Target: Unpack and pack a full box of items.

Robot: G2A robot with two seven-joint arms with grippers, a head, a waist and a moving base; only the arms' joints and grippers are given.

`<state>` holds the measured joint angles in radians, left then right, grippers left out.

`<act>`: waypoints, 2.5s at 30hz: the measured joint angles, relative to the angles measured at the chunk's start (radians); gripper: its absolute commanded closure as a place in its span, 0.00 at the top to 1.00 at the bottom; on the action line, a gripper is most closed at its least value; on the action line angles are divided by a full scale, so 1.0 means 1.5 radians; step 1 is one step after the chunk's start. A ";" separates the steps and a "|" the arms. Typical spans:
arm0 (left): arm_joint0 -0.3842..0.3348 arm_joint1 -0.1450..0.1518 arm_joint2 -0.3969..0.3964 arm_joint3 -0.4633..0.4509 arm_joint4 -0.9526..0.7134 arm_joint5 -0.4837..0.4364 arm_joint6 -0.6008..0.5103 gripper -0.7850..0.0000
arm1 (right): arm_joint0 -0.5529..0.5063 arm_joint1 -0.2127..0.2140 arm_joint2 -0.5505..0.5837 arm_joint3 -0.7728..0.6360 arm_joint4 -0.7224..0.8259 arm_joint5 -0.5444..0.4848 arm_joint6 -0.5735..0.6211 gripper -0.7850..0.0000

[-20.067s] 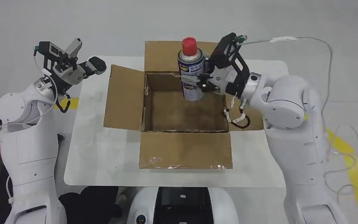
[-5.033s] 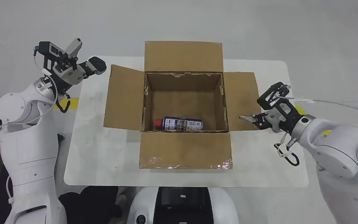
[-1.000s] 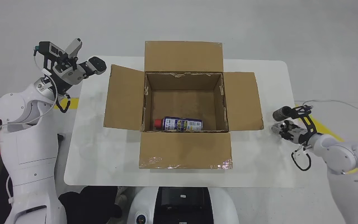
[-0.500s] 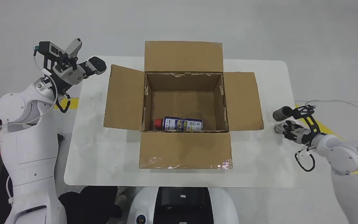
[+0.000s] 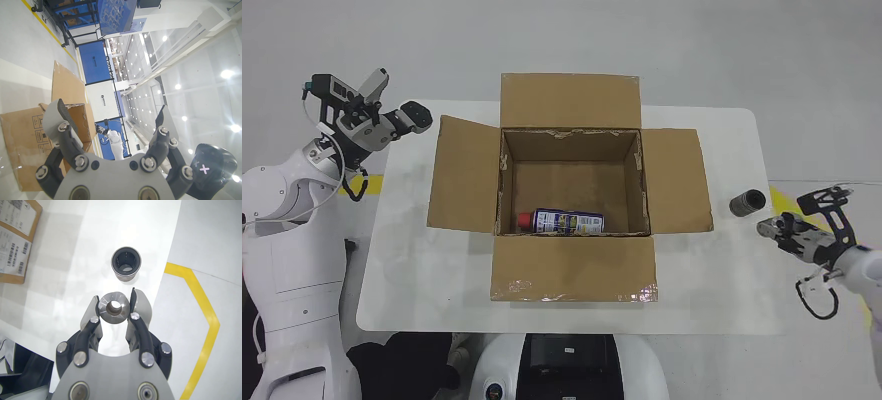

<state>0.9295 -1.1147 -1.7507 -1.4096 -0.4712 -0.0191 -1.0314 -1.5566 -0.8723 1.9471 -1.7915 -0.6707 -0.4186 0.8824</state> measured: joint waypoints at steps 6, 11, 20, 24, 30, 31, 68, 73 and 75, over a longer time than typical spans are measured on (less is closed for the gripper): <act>0.000 0.000 0.000 0.000 0.000 0.000 0.000 1.00 | -0.018 0.003 0.048 -0.074 0.028 0.007 0.006 0.00; 0.000 0.000 0.000 0.000 0.000 0.000 0.000 1.00 | -0.013 0.005 0.075 -0.133 0.070 -0.002 0.002 0.00; 0.000 0.000 0.000 0.000 0.000 0.000 0.000 1.00 | 0.052 0.017 0.056 -0.230 0.090 -0.032 0.016 0.00; 0.000 0.000 0.000 0.000 0.000 0.000 0.000 1.00 | 0.099 0.023 0.003 -0.250 0.090 -0.024 0.017 0.00; 0.000 0.000 0.000 0.000 0.000 0.000 0.000 1.00 | 0.156 0.028 -0.097 -0.298 0.081 -0.010 0.039 0.00; 0.000 0.000 0.000 0.000 0.000 0.000 0.000 1.00 | 0.164 0.029 -0.113 -0.303 0.073 -0.008 0.043 0.00; 0.000 0.000 0.000 0.000 0.000 0.000 0.000 1.00 | 0.581 -0.067 -0.726 -0.095 -0.045 0.119 -0.021 0.00; 0.000 0.000 0.000 0.000 0.000 0.000 0.000 1.00 | 0.639 -0.097 -0.792 -0.032 -0.044 0.140 -0.023 0.00; 0.000 0.000 0.000 0.000 0.000 0.000 0.000 1.00 | 0.662 -0.111 -0.817 0.000 -0.040 0.150 -0.029 0.00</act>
<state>0.9295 -1.1147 -1.7507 -1.4096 -0.4712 -0.0191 -1.0314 -0.5634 -1.0385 0.7212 -1.7920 -0.7312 -0.1934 0.8389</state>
